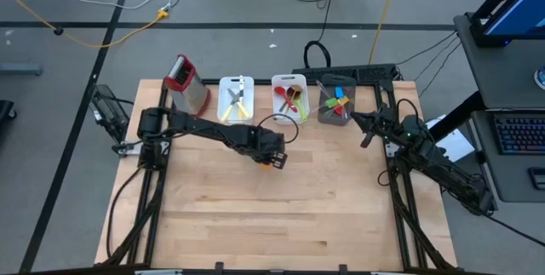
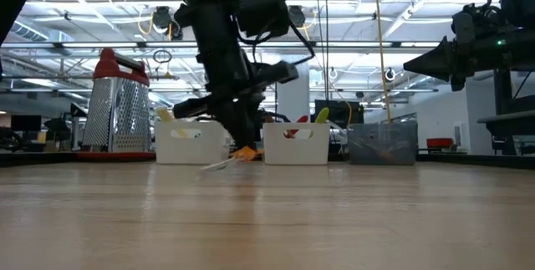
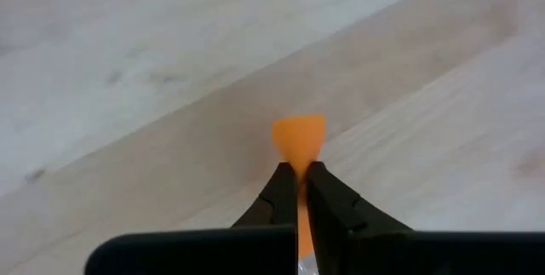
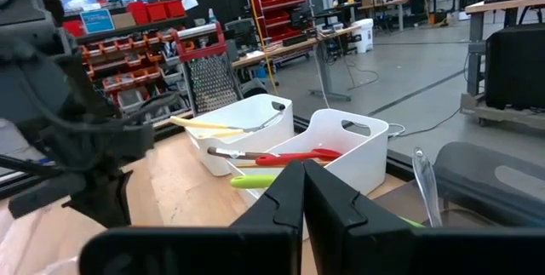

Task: Pick & Place Kitchen Items
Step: Put the orange spatula into the black bin

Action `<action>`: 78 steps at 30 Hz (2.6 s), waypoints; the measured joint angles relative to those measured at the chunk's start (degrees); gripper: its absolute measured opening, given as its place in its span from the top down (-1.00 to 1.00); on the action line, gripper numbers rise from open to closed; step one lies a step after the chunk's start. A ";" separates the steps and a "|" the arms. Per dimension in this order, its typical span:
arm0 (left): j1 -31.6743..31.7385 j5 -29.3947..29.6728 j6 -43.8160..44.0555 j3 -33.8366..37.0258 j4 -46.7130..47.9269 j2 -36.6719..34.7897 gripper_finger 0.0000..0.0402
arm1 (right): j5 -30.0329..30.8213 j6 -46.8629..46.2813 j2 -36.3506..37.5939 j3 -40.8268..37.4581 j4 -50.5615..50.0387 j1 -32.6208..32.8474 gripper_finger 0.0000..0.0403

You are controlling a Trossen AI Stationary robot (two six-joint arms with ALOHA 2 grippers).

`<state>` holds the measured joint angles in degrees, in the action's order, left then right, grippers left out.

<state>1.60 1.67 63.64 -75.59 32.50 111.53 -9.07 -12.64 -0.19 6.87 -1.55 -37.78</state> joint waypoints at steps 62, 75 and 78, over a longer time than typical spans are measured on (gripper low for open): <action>9.42 13.32 2.59 -0.15 -53.80 -0.89 1.00 | -14.78 -12.25 -50.60 20.48 10.92 7.91 -0.18; 9.40 13.47 1.57 -0.15 -53.21 -0.90 1.00 | -15.14 -12.05 -61.56 27.71 8.89 7.96 -0.18; 9.40 13.46 1.81 -0.15 -53.21 -0.90 1.00 | -15.14 -12.11 -63.11 28.43 9.11 8.38 -0.13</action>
<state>11.00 15.13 65.45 -75.75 -20.71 110.63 -24.21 -24.76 -63.30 35.31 7.55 -29.40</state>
